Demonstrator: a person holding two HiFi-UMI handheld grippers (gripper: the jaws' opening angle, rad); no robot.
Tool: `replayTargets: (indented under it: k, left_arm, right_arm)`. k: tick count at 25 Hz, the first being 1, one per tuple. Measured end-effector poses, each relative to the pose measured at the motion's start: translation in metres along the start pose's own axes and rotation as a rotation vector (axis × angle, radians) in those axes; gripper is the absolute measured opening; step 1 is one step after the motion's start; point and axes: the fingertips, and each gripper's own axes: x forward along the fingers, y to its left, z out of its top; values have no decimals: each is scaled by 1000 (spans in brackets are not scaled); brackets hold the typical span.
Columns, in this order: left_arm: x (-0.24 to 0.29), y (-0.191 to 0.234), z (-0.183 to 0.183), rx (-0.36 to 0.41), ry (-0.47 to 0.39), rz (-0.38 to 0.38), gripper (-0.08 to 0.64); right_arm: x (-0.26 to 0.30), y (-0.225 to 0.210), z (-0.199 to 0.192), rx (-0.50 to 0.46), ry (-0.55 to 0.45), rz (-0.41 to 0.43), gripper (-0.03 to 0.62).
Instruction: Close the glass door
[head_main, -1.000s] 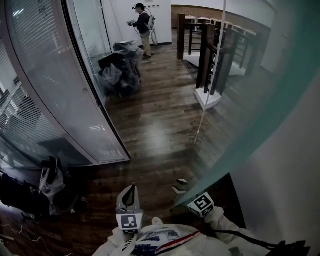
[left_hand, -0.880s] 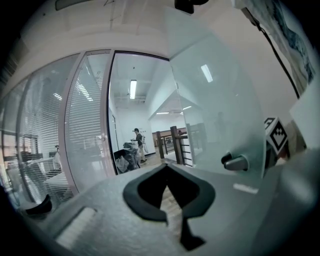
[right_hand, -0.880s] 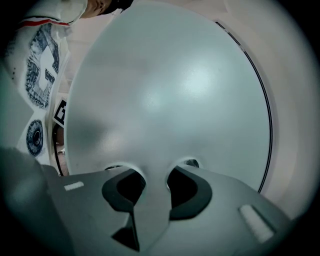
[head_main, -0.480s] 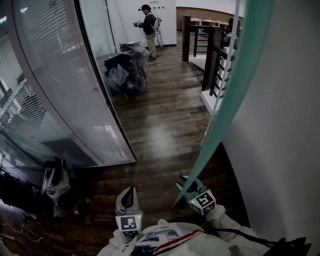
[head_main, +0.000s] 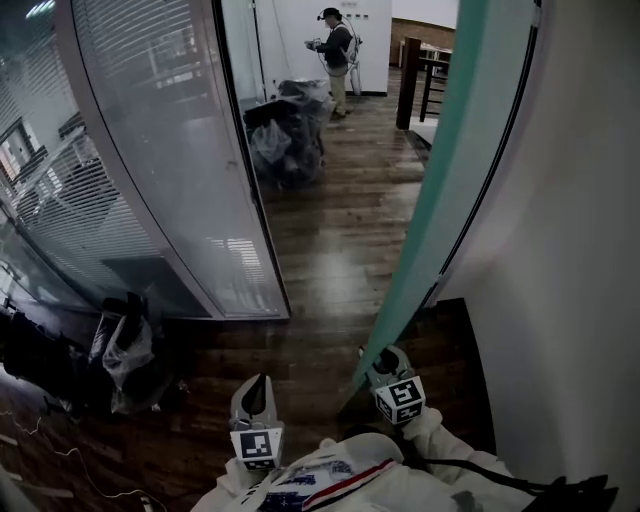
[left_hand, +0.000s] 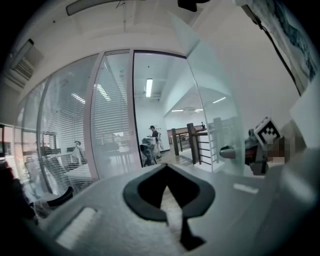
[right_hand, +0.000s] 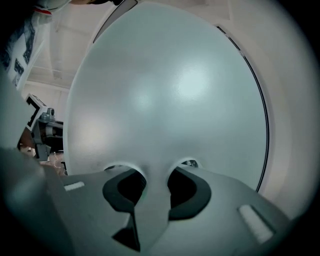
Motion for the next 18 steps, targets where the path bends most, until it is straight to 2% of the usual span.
replayTargets:
  k: [8, 18]
  left_arm:
    - [-10, 27, -9, -36, 37, 87, 2]
    - [25, 36, -27, -44, 113, 87, 2]
  right_arm:
    - [50, 11, 12, -1, 0, 34, 117]
    - [115, 31, 30, -1, -18, 0, 115]
